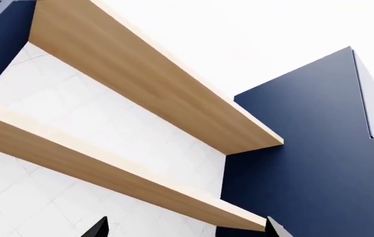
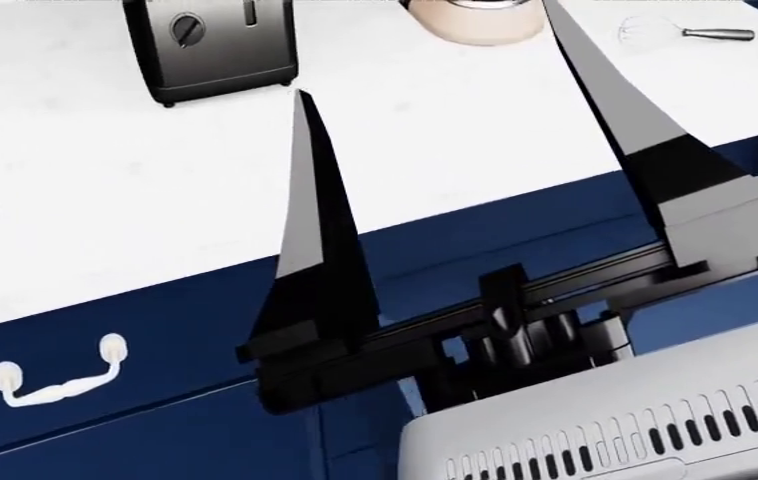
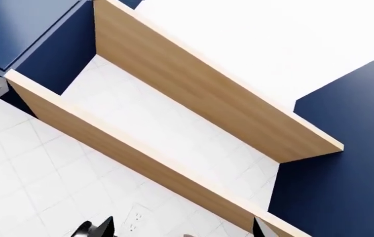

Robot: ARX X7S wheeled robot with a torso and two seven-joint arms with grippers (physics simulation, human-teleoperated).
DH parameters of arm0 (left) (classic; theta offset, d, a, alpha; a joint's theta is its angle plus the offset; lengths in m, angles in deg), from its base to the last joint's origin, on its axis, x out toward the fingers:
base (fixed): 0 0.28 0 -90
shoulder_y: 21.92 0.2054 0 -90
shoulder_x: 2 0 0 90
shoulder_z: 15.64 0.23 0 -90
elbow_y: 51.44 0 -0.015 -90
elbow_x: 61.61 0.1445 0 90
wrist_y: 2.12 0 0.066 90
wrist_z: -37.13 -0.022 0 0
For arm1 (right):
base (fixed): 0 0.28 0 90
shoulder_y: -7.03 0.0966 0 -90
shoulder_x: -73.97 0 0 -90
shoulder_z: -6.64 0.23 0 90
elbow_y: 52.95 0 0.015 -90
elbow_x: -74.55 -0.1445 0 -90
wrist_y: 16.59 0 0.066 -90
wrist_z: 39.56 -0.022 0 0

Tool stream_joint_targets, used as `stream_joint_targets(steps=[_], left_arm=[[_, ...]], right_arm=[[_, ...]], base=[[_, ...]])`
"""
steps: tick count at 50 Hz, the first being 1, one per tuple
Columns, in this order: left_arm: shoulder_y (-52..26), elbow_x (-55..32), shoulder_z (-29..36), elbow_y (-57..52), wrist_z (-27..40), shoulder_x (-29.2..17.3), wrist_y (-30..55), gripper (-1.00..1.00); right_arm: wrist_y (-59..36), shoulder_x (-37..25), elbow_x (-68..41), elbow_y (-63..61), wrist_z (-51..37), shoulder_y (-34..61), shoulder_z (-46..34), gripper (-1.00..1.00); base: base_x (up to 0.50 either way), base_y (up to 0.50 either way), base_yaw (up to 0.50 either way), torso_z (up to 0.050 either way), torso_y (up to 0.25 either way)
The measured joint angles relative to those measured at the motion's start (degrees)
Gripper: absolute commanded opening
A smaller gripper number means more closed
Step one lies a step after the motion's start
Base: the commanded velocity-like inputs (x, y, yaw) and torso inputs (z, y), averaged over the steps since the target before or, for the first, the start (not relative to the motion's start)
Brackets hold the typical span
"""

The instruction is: Close the right drawer.

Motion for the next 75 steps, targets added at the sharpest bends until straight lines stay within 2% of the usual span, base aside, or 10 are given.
stream_joint_targets(steps=[13, 46, 75], left_arm=[[0.12, -0.44, 0.47, -0.23, 0.55, -0.36, -0.27, 1.00], [0.10, -0.51, 1.86, -0.40, 1.38, -1.52, -1.24, 1.00], [0.31, -0.58, 2.66, -0.40, 2.16, -2.48, -2.01, 1.00]], right_arm=[[-0.17, -0.03, -0.57, -0.10, -0.18, -0.02, 0.31, 1.00], [3.60, -0.55, -1.54, 0.61, -1.41, -0.95, 1.24, 1.00], [2.48, -1.68, 0.83, 0.12, -2.62, -0.51, -0.66, 1.00]], base=[[0.25, -0.48, 0.00, 0.000, 0.000], [0.00, 0.00, 0.00, 0.000, 0.000], [-0.06, 0.03, -0.49, 0.000, 0.000]])
